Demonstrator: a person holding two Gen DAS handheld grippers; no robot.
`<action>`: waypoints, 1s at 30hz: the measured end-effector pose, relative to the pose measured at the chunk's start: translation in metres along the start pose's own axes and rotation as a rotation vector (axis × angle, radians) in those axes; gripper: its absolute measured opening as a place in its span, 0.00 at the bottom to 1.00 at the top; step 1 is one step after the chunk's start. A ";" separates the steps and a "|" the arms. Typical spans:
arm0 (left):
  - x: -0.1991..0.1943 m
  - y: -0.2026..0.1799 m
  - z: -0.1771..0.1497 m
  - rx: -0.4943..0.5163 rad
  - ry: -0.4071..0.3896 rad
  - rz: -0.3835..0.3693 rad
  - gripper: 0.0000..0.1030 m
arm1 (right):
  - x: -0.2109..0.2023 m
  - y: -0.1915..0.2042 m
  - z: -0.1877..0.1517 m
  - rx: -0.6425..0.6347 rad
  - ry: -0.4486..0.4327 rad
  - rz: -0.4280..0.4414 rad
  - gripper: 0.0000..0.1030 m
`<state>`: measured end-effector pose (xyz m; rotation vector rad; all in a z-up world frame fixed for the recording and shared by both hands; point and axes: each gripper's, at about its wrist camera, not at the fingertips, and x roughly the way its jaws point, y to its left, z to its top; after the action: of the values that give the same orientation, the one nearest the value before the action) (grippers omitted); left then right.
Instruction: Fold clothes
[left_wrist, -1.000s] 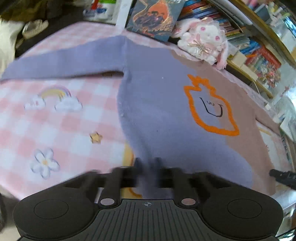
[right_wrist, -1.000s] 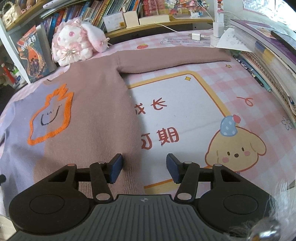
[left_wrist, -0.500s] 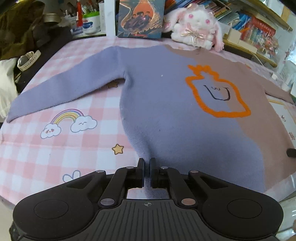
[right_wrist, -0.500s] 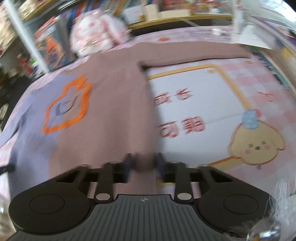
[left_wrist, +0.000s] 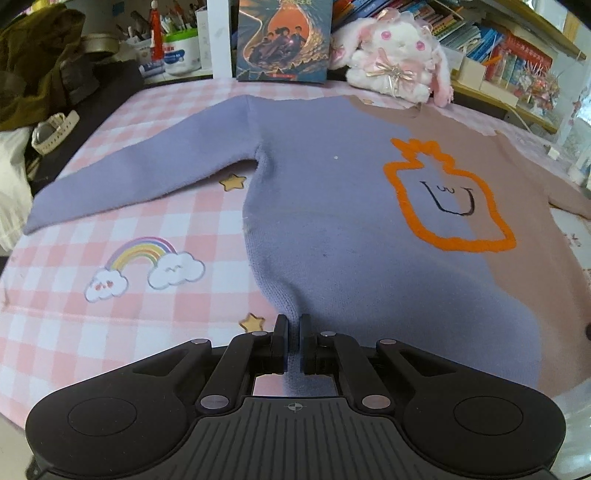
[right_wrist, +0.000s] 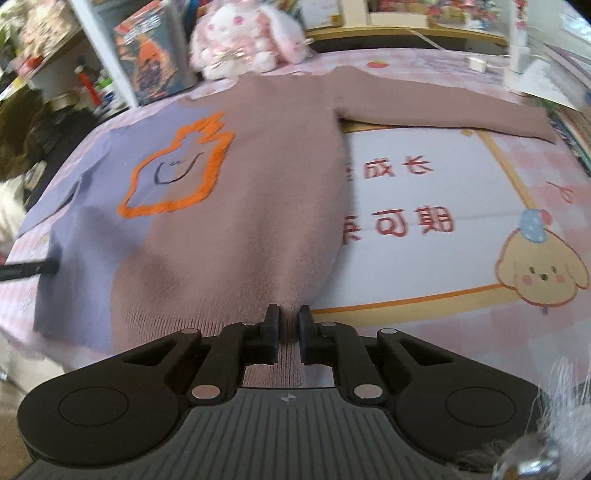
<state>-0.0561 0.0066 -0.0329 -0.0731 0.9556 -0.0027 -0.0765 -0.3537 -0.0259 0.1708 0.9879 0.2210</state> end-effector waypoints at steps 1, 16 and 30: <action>0.000 0.002 -0.001 -0.006 0.000 -0.004 0.04 | 0.000 -0.001 0.000 0.005 -0.001 -0.007 0.09; -0.014 0.014 -0.014 -0.126 -0.028 0.001 0.13 | 0.000 0.007 0.003 -0.039 0.001 -0.049 0.28; -0.047 -0.043 -0.025 -0.106 -0.193 0.027 0.65 | -0.016 -0.004 0.003 -0.049 -0.130 -0.179 0.86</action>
<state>-0.1026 -0.0361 -0.0063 -0.1561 0.7638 0.0788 -0.0821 -0.3618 -0.0121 0.0507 0.8620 0.0689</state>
